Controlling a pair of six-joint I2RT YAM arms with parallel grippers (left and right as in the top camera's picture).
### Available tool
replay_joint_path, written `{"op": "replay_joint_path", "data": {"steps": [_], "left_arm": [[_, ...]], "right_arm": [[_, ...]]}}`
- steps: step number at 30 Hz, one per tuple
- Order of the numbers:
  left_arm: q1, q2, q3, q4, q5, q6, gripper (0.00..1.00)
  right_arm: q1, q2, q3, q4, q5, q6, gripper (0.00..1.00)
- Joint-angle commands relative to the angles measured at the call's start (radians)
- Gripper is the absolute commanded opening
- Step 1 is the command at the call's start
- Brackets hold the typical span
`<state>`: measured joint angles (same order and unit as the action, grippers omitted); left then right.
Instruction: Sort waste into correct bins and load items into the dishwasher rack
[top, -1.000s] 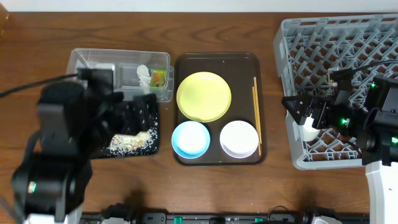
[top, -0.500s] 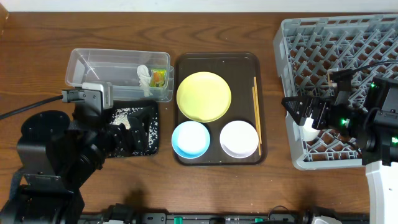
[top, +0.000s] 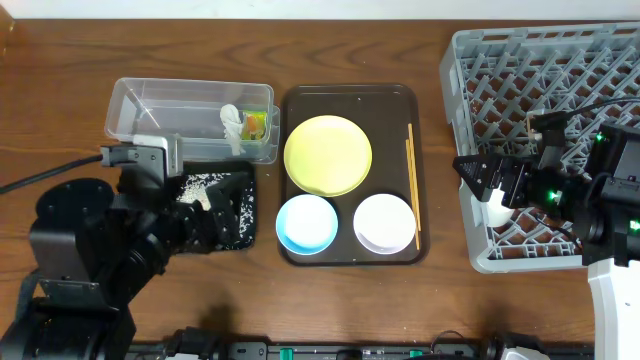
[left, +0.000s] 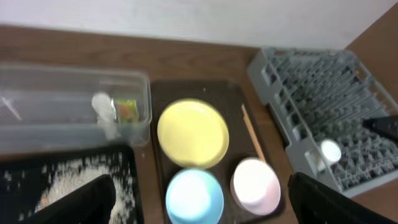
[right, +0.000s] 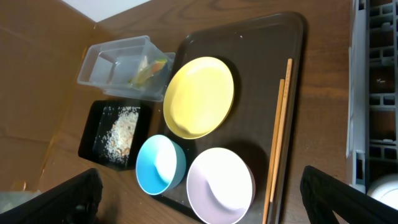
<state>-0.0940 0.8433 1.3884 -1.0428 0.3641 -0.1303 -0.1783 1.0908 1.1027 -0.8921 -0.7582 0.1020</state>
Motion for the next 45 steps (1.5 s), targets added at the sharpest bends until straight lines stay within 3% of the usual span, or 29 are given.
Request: {"op": "replay_joint_path", "data": {"steps": [1,7,16,21,33,39,45], "left_arm": [[0.003,-0.005,0.011,-0.028,-0.005,0.007,0.91],[0.003,-0.058,-0.068,0.055,-0.188,0.006,0.91],[0.008,-0.361,-0.527,0.563,-0.246,0.071,0.91],[0.032,-0.523,-0.760,0.747,-0.245,0.071,0.92],[0.039,-0.818,-1.117,0.829,-0.245,0.089,0.92],[0.039,-0.842,-1.214,0.878,-0.241,0.089,0.92],[0.039,-0.842,-1.324,1.023,-0.241,0.089,0.92]], "right_arm": [[-0.004,-0.006,0.014,0.002,-0.001,0.009,0.99],[-0.004,-0.006,0.014,0.002,-0.001,0.009,0.99],[-0.004,-0.006,0.014,0.002,-0.001,0.009,0.99],[-0.004,-0.006,0.014,0.002,-0.001,0.009,0.99],[-0.004,-0.006,0.014,0.002,-0.001,0.009,0.99],[-0.004,-0.006,0.014,0.002,-0.001,0.009,0.99],[-0.004,-0.006,0.014,0.002,-0.001,0.009,0.99]]}}
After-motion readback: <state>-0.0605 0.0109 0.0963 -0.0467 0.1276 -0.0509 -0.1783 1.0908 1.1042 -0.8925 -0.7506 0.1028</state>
